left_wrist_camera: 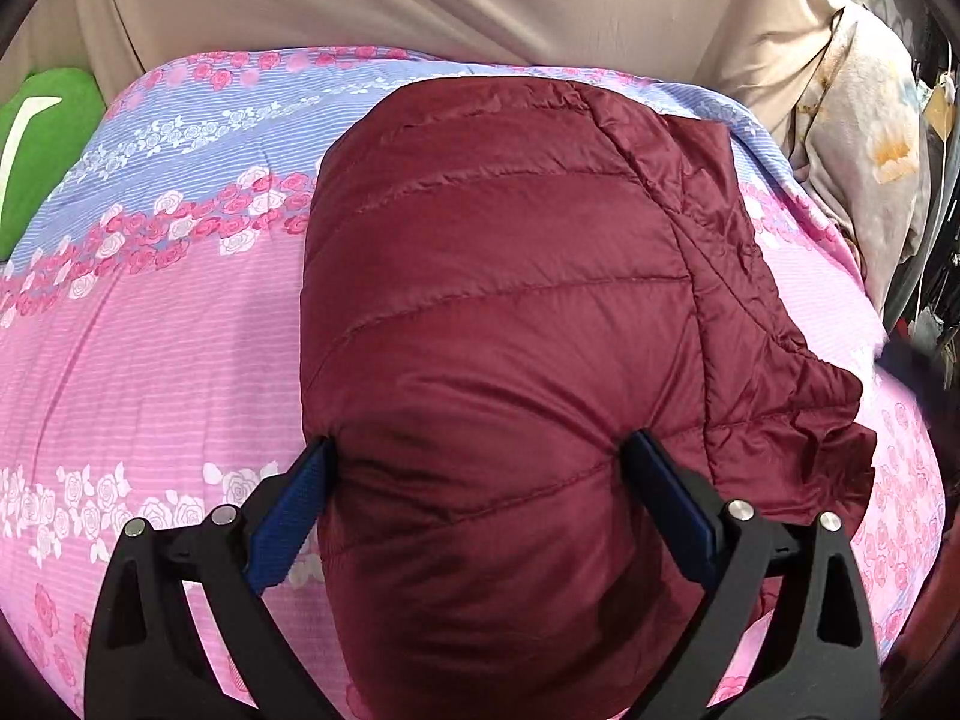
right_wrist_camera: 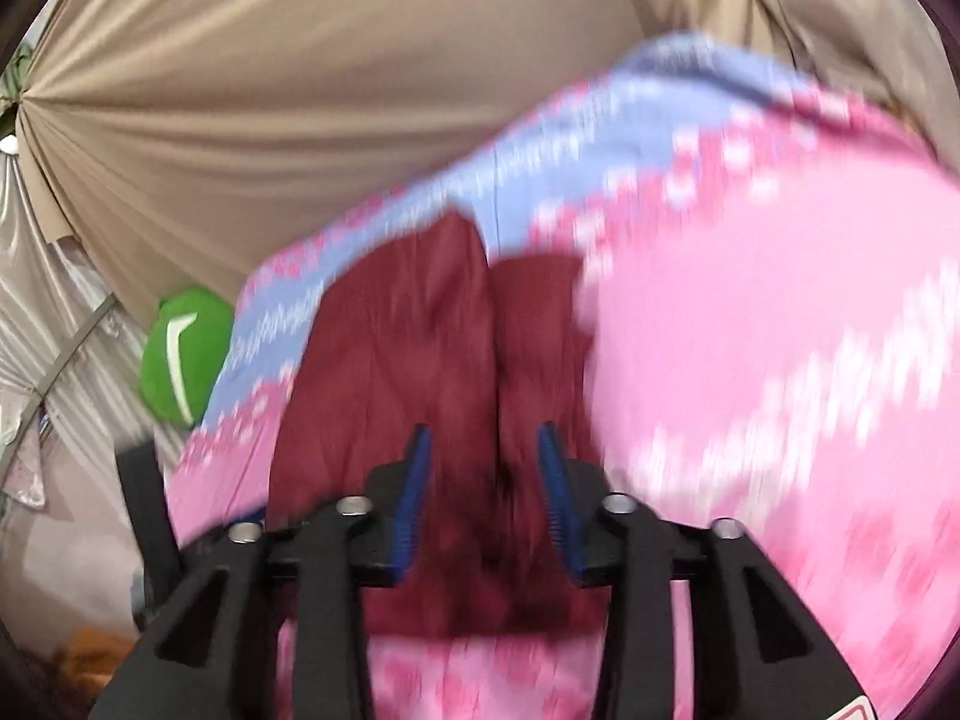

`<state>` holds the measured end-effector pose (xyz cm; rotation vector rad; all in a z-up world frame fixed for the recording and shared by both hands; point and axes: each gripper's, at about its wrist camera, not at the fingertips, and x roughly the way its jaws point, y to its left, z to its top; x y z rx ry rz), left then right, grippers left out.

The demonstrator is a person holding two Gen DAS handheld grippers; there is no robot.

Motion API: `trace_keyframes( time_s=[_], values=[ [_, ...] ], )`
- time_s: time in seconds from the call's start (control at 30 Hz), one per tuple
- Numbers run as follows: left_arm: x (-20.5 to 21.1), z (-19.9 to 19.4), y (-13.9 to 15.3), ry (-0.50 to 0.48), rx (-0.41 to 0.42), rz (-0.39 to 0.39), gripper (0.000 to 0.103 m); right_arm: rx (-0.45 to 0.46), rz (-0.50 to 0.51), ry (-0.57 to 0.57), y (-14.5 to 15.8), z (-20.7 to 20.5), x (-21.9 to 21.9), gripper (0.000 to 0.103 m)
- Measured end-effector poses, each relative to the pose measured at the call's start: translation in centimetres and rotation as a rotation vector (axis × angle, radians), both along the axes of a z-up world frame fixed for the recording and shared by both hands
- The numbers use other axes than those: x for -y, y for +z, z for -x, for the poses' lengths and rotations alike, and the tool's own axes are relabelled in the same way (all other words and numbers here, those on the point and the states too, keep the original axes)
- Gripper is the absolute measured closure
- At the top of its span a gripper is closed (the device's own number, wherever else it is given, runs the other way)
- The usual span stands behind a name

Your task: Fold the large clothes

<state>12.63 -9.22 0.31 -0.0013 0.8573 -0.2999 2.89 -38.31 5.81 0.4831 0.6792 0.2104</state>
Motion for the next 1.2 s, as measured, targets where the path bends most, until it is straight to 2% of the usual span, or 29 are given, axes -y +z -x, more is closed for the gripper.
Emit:
trace_keyframes(
  time_s=[0.03, 0.07, 0.13, 0.17, 0.2, 0.27, 0.3, 0.33, 0.4, 0.47, 0.6, 0.63, 0.7, 0.73, 0.8, 0.83, 0.93, 1.0, 1.1, 1.13, 1.17, 1.2],
  values=[
    [0.0, 0.1, 0.1, -0.001, -0.002, 0.004, 0.008, 0.009, 0.019, -0.004, 0.7, -1.4, -0.1, 0.059],
    [-0.3, 0.0, 0.3, 0.002, -0.008, 0.016, 0.009, 0.008, 0.039, -0.004, 1.3, -3.1, -0.4, 0.051],
    [-0.8, 0.0, 0.9, 0.007, -0.018, 0.045, 0.01, -0.017, 0.081, -0.001, 1.3, -6.8, -0.9, 0.048],
    [-1.0, 0.0, 1.3, 0.008, -0.017, 0.057, 0.01, -0.042, 0.116, -0.034, 0.9, -8.8, -0.8, 0.048],
    [-1.3, 0.0, 1.8, 0.009, -0.012, 0.07, 0.01, -0.085, 0.143, -0.077, 0.1, -10.7, -0.3, 0.051],
    [-2.1, -0.2, 3.5, 0.018, 0.026, 0.086, 0.01, -0.151, 0.119, -0.101, -1.4, -13.3, 0.9, 0.083],
    [-2.4, -0.5, 4.3, 0.026, 0.049, 0.088, 0.01, -0.184, 0.065, -0.085, -2.5, -14.4, 1.7, 0.088],
    [-2.6, -1.0, 5.3, 0.031, 0.074, 0.093, 0.01, -0.219, -0.021, -0.043, -3.6, -15.9, 2.2, 0.089],
    [-2.5, -2.6, 6.6, 0.024, 0.098, 0.113, 0.01, -0.249, -0.09, 0.039, -4.7, -17.7, 1.9, 0.09],
    [-1.8, -4.4, 7.1, 0.017, 0.095, 0.129, 0.01, -0.271, -0.117, 0.146, -5.4, -19.7, 0.0, 0.099],
    [1.1, -7.2, 6.3, -0.039, 0.044, 0.158, 0.01, -0.203, -0.14, 0.283, -4.4, -21.0, -3.4, 0.1],
    [2.3, -7.8, 5.4, -0.057, 0.019, 0.145, 0.01, -0.201, -0.144, 0.313, -4.8, -21.6, -4.2, 0.1],
    [3.8, -8.2, 4.2, -0.05, 0.025, 0.081, 0.01, -0.285, -0.067, 0.314, -7.1, -23.1, -5.4, 0.101],
    [4.9, -8.3, 3.5, -0.056, 0.045, 0.032, 0.01, -0.315, -0.06, 0.309, -8.3, -23.4, -5.4, 0.103],
    [5.9, -8.1, 2.9, -0.058, 0.058, -0.006, 0.01, -0.318, -0.101, 0.303, -8.5, -23.2, -4.4, 0.103],
    [6.4, -7.9, 2.6, -0.074, 0.061, -0.006, 0.009, -0.308, -0.082, 0.276, -7.8, -22.6, -3.6, 0.102],
    [7.7, -7.2, 1.8, -0.103, 0.083, -0.045, 0.009, -0.219, -0.028, 0.183, -4.8, -20.1, -1.3, 0.084],
    [8.3, -6.9, 1.5, -0.105, 0.101, -0.065, 0.008, -0.159, -0.034, 0.154, -2.9, -18.5, -0.2, 0.078],
    [8.8, -6.8, 1.0, -0.099, 0.104, -0.07, 0.007, -0.12, -0.061, 0.213, -1.3, -17.9, -0.6, 0.065],
    [8.9, -6.9, 1.0, -0.098, 0.104, -0.072, 0.007, -0.109, -0.056, 0.247, -1.1, -18.1, -1.6, 0.053],
    [8.9, -6.9, 0.9, -0.097, 0.105, -0.077, 0.007, -0.11, -0.045, 0.257, -1.1, -18.4, -2.0, 0.049],
    [9.0, -6.8, 1.0, -0.096, 0.103, -0.082, 0.007, -0.12, -0.015, 0.266, -1.5, -18.7, -3.0, 0.05]
  ],
)
